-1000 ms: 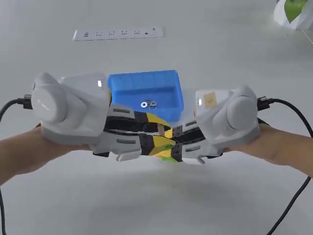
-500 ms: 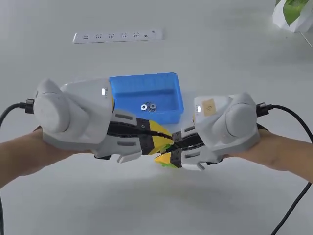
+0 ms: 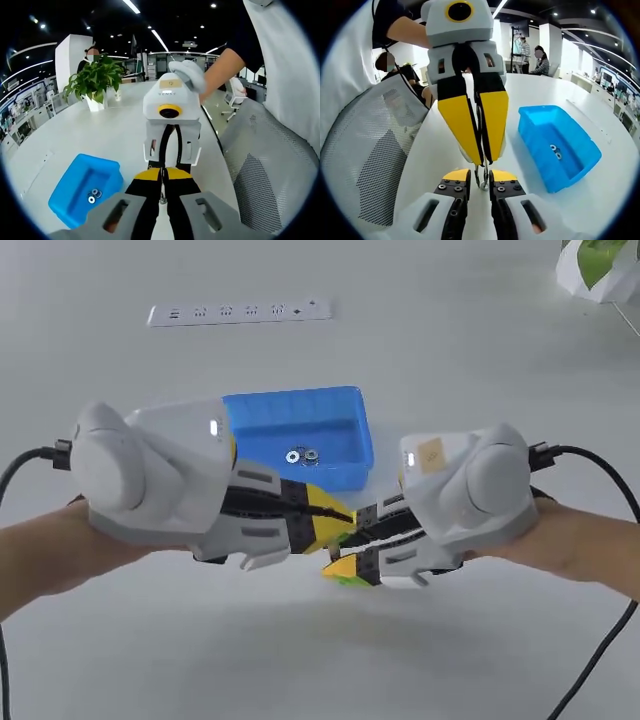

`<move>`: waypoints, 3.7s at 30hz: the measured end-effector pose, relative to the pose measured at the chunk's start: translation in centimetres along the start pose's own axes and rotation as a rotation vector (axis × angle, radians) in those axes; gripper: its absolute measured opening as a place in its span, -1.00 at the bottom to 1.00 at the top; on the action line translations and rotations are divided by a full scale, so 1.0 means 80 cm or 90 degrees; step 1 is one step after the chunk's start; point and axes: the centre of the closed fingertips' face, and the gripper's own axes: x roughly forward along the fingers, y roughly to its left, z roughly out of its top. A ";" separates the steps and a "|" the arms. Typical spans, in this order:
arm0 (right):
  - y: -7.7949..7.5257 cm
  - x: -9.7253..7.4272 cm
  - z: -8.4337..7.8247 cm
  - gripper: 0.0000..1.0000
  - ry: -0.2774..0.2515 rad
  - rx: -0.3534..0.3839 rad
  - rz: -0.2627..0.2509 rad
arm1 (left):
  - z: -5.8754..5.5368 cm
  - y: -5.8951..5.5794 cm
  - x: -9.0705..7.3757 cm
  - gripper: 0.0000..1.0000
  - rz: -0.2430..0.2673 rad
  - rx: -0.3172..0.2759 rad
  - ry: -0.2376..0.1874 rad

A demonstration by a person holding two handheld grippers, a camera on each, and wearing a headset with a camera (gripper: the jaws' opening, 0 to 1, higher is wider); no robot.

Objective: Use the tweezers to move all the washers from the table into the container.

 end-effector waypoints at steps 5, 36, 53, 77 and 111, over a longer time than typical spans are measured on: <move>0.000 -0.001 0.002 -0.76 -0.006 0.001 -0.009 | 0.001 -0.006 0.001 -0.89 -0.005 0.001 -0.001; -0.002 -0.003 0.010 -0.81 -0.033 -0.022 -0.028 | -0.005 -0.008 -0.003 -0.69 -0.012 -0.027 0.023; -0.007 -0.026 0.030 -0.81 -0.055 -0.006 -0.045 | -0.041 -0.002 -0.078 -0.14 0.082 -0.084 0.072; -0.050 -0.062 0.105 -0.81 -0.069 -0.057 -0.081 | -0.057 0.003 -0.135 0.55 0.180 -0.218 -0.016; -0.180 0.029 0.055 -0.81 -0.013 -0.051 -0.117 | -0.093 0.006 -0.142 0.99 0.228 -0.281 0.012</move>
